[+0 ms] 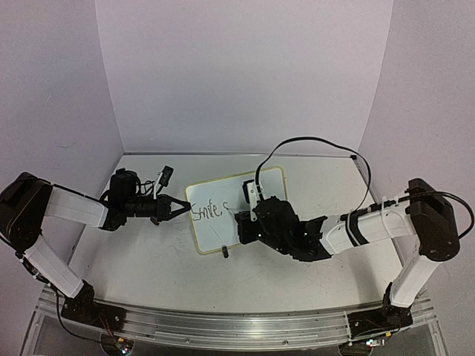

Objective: Write a sentence on the whiteboard

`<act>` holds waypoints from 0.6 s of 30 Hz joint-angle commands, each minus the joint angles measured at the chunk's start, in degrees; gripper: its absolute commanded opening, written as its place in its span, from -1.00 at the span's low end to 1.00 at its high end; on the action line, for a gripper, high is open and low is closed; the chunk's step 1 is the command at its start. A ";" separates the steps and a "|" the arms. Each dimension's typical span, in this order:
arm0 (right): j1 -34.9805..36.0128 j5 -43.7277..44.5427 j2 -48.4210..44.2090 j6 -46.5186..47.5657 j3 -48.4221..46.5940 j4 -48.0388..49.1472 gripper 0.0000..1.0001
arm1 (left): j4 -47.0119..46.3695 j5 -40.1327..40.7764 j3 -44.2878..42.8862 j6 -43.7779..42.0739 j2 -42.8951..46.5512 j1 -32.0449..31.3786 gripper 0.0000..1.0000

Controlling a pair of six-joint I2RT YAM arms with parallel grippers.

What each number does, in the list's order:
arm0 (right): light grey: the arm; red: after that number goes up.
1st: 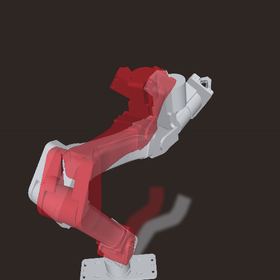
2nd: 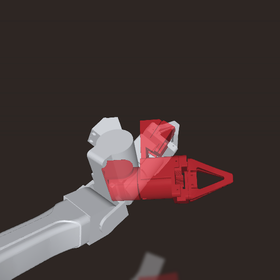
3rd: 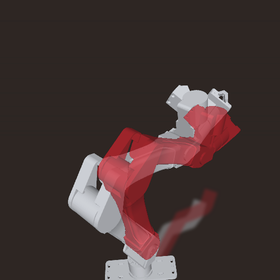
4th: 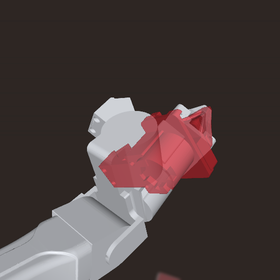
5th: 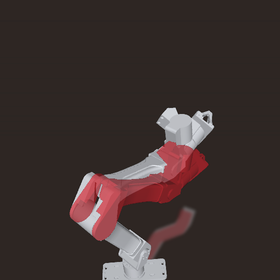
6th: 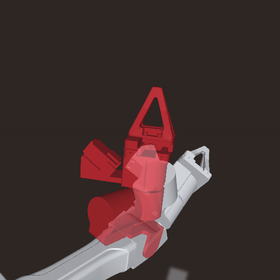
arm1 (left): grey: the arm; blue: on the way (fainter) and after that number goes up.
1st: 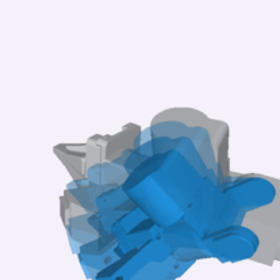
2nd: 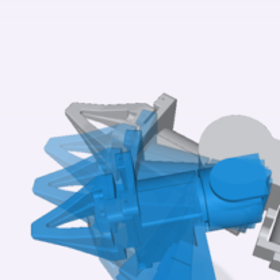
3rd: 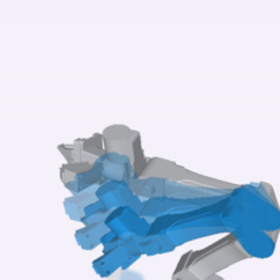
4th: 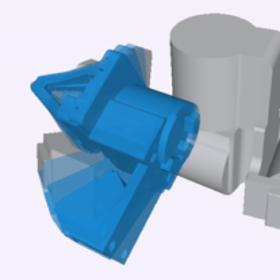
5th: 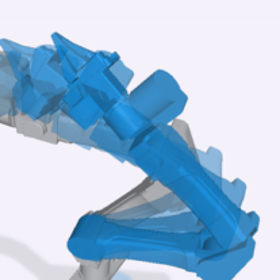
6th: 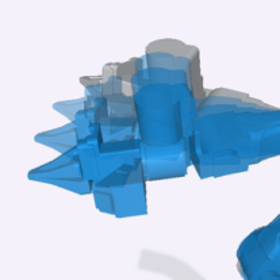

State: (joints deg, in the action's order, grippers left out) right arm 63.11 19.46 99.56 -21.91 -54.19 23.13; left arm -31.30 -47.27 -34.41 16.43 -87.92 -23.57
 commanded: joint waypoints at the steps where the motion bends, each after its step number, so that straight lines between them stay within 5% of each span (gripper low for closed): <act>1: -0.28 2.20 -1.62 -1.06 1.34 -2.10 -1.00 | 2.83 0.39 -1.09 -1.03 0.16 -0.26 -1.00; 18: 0.29 -0.20 -0.15 -1.17 0.49 -2.00 -1.00 | 2.82 0.43 -1.09 -0.96 0.43 -0.28 -1.00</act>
State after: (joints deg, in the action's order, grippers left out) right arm 63.40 19.09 99.42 -22.81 -53.43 22.58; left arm -31.03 -47.24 -34.48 16.43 -87.92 -23.57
